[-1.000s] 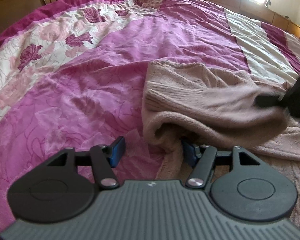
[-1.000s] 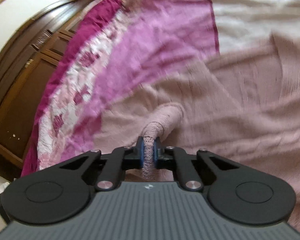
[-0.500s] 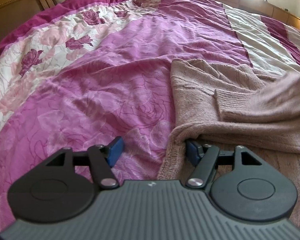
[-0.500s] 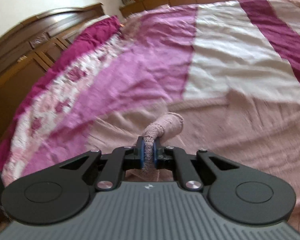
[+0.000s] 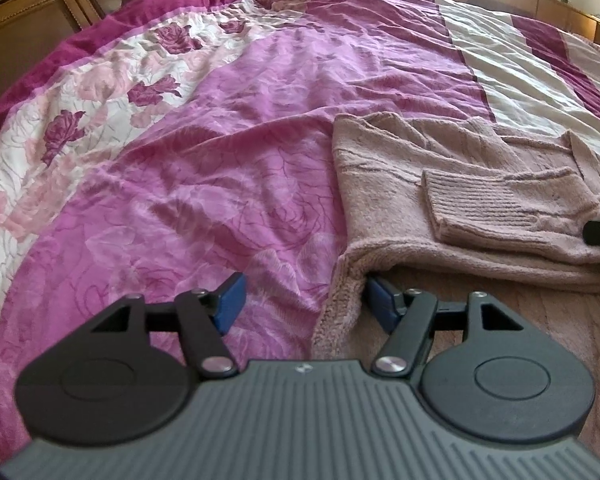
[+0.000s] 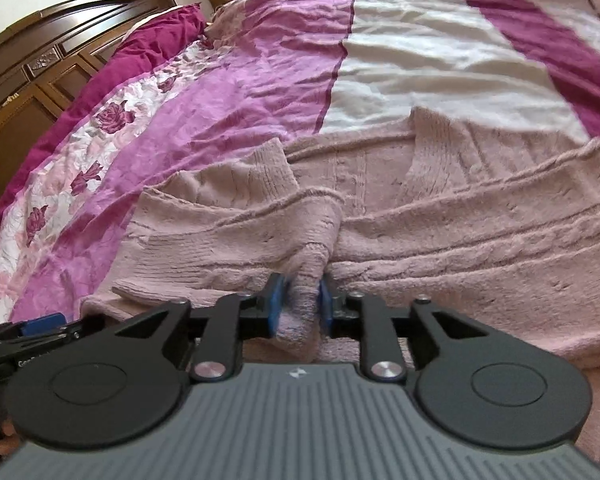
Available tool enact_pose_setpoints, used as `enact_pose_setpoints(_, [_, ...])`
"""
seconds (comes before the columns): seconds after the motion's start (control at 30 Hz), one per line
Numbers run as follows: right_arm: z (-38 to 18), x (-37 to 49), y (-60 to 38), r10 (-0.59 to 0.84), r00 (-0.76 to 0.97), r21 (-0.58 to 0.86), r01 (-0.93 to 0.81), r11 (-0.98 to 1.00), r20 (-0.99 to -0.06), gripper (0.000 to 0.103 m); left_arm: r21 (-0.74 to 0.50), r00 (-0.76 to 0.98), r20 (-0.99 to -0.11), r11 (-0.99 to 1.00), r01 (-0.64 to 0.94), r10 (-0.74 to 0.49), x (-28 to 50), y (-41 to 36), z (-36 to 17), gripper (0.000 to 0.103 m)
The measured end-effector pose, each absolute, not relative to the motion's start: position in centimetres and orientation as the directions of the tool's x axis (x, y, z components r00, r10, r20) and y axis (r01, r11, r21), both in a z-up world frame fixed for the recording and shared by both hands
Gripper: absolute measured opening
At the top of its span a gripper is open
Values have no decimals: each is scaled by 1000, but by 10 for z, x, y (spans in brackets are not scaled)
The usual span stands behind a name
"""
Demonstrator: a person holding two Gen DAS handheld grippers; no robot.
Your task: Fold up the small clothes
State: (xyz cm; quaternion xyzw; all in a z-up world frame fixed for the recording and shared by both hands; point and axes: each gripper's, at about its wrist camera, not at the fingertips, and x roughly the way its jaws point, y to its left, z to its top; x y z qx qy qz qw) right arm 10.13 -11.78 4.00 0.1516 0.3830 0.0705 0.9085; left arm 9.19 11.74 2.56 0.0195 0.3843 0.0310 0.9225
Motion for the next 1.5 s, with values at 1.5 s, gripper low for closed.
enact_pose_setpoints(1.5, [33,112,12,294,716,108,-295,950,-634,33,32,688,-723,998,-47,56,73,126,26,66])
